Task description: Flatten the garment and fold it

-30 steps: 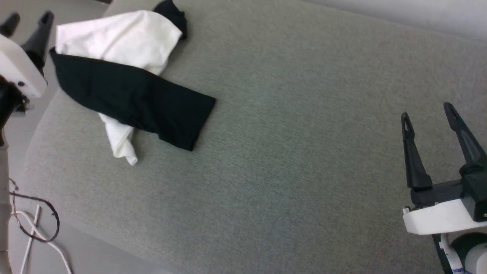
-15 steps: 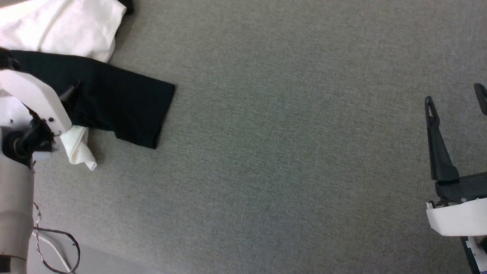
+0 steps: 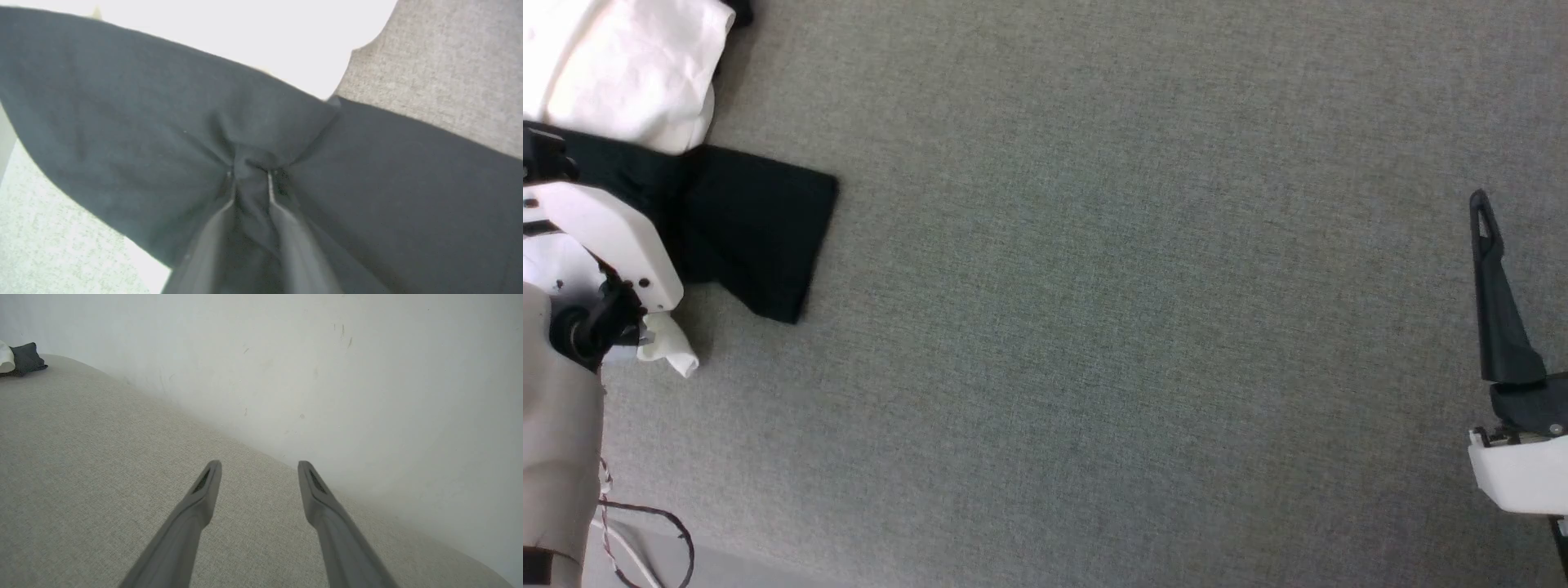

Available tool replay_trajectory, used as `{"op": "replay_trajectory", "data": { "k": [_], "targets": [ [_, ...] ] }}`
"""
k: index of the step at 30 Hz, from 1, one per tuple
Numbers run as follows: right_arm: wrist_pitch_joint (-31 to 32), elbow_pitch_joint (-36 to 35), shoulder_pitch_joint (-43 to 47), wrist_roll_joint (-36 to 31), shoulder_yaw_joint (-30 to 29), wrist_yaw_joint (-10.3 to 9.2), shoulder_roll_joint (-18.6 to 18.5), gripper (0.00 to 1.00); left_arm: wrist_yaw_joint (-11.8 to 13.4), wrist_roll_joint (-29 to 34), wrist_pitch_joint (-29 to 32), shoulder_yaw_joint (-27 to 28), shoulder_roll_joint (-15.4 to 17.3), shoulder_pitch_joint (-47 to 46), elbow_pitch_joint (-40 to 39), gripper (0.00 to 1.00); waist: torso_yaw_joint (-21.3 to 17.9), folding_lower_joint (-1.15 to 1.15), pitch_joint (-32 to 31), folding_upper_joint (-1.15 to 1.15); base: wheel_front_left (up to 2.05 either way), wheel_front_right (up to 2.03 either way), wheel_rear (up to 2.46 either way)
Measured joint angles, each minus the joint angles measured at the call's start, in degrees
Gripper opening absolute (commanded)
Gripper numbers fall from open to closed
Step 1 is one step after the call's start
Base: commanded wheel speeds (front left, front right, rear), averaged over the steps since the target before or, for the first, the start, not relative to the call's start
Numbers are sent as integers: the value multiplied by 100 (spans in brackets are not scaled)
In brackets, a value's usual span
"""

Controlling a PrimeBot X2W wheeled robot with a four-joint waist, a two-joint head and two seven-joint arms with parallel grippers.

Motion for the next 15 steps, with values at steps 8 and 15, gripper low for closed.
{"op": "replay_trajectory", "data": {
  "k": [8,15],
  "targets": [
    [-175,224,-24,68,25,0,140,100,0,25,-667,-174,213,-31,141,0,16,1,-289,0,0,0,0],
    [-654,773,-22,180,100,0,487,100,0,224,-980,-315,854,-344,-359,0,5,0,-814,0,0,0,0]
  ]
}}
